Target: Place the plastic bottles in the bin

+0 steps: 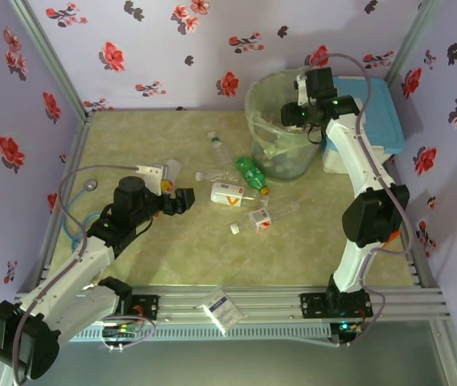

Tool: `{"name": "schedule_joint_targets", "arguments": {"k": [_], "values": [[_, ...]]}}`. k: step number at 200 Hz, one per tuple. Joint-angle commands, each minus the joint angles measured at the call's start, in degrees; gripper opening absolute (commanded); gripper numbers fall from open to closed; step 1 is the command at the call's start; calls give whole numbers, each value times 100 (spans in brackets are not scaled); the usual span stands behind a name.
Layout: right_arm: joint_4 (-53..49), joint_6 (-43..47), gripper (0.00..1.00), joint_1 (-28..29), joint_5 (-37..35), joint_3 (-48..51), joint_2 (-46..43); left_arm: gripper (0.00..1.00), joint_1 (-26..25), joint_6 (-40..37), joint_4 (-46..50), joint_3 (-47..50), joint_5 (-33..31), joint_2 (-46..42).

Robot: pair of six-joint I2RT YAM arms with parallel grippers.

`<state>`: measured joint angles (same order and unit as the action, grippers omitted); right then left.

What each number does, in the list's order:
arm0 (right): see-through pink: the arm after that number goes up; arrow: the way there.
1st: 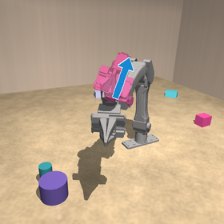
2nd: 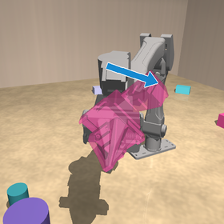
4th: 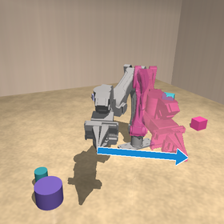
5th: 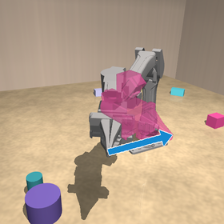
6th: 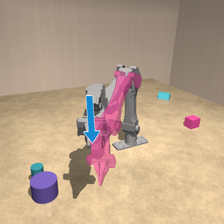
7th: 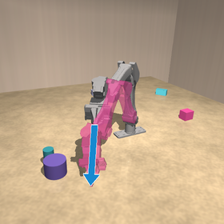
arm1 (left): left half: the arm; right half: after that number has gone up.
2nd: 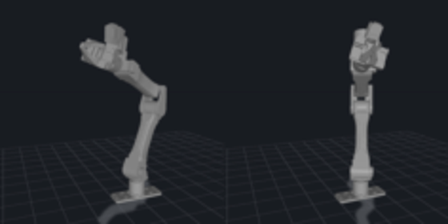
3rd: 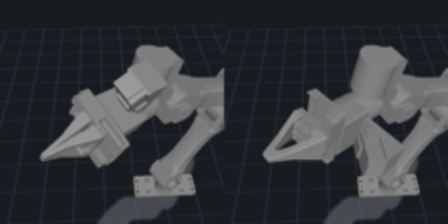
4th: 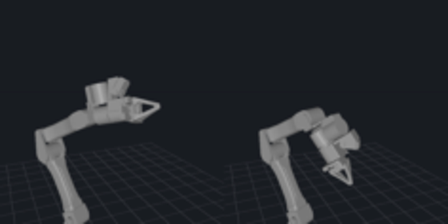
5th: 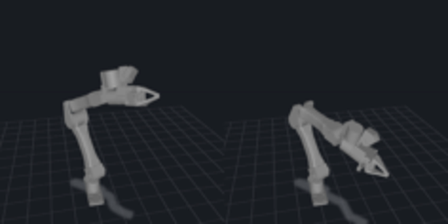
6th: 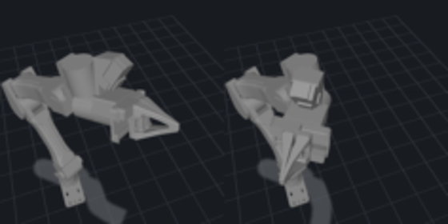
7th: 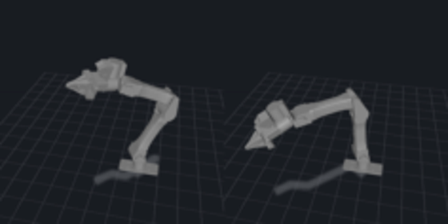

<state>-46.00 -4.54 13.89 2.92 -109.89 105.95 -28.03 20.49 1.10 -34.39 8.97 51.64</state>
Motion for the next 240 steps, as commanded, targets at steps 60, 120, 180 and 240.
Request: {"name": "schedule_joint_targets", "arguments": {"k": [60,120,180,240], "values": [[-1476,-329,24,280,804,-92,389,94,-19,37,-84,-52,-122,-157],[-1310,-520,24,508,1265,232,477,94,-18,-19,130,-80,-141,-333],[-1754,-534,47,572,830,-121,329,94,-9,-36,209,-78,-225,-353],[-2848,-147,80,554,302,-2868,767,94,-1,-10,265,-132,-271,-242]]}}
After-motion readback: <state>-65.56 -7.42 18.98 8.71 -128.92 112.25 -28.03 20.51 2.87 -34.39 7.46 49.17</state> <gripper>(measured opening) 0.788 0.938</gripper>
